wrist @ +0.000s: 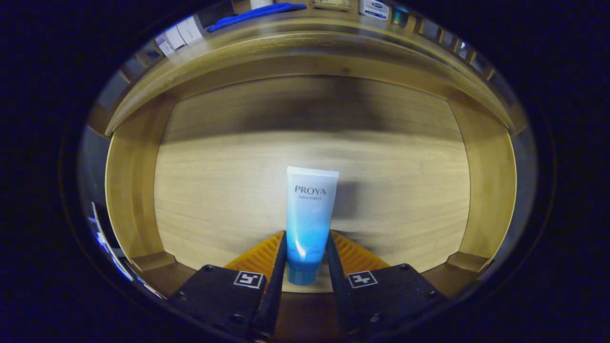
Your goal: Pull open the drawer, take out the items inside it, and place them on the countertop above the cabinet.
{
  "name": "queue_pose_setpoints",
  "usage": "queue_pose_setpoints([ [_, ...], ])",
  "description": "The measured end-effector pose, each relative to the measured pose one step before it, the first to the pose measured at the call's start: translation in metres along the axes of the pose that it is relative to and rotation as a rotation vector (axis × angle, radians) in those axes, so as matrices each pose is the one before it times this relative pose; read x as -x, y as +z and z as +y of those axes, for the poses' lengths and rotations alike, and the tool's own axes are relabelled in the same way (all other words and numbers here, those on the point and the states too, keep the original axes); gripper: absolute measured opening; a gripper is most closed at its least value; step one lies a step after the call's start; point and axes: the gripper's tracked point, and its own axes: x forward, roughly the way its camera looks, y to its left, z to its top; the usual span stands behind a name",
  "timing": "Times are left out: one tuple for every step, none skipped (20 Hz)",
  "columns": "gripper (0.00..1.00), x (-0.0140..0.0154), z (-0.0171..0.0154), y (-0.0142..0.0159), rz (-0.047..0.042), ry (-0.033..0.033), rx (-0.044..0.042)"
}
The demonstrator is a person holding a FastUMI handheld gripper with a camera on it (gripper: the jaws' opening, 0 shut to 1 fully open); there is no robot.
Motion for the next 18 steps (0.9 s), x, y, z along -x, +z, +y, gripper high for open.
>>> queue_pose_setpoints([
  [0.5,-0.00041,0.00044,0.00028,-0.00638,0.00405,-0.00143],
  [0.47,0.00046,-0.00016,0.00254,-0.01287,-0.00284,-0.00369],
  [0.46,0.00124,-0.00356,0.00254,-0.01459,-0.01886,0.00067],
  [0.43,0.00404,-0.00271,0.00333,-0.01737,-0.01715,-0.006],
  [0.42,0.00364,-0.00675,0.00208,-0.02475,-0.0125,0.01127],
  [0.42,0.00569,-0.00192,0.00168,-0.0207,-0.00572,0.02227],
  [0.41,0.00587,0.00032,0.00204,-0.01953,-0.0026,0.0193],
  [0.41,0.00666,0.00067,0.00411,-0.01645,0.0018,0.01337],
  [0.41,0.00425,0.00168,0.0045,-0.01625,0.0041,0.00776],
  [0.41,0.00589,0.00153,0.00528,-0.01439,0.00494,0.00287],
  [0.41,0.00943,-0.00117,0.00403,-0.0146,0.00312,0.00376],
  [0.41,0.00666,-0.00142,0.00487,-0.01491,-0.00035,0.00308],
  [0.41,0.00732,-0.00081,0.0044,-0.01377,0.00158,0.00693],
  [0.41,0.00721,-0.00053,0.00473,-0.01302,0.00135,0.00608],
  [0.41,0.00833,0.00003,0.00213,-0.01034,0.00744,0.01027],
  [0.41,0.0073,0.00186,0.00556,-0.01386,0.00971,0.00245],
  [0.41,0.00754,0.00138,0.00613,-0.01459,0.0064,0.00603],
  [0.41,0.00752,0.00052,0.00642,-0.01775,0.00249,0.00467],
])
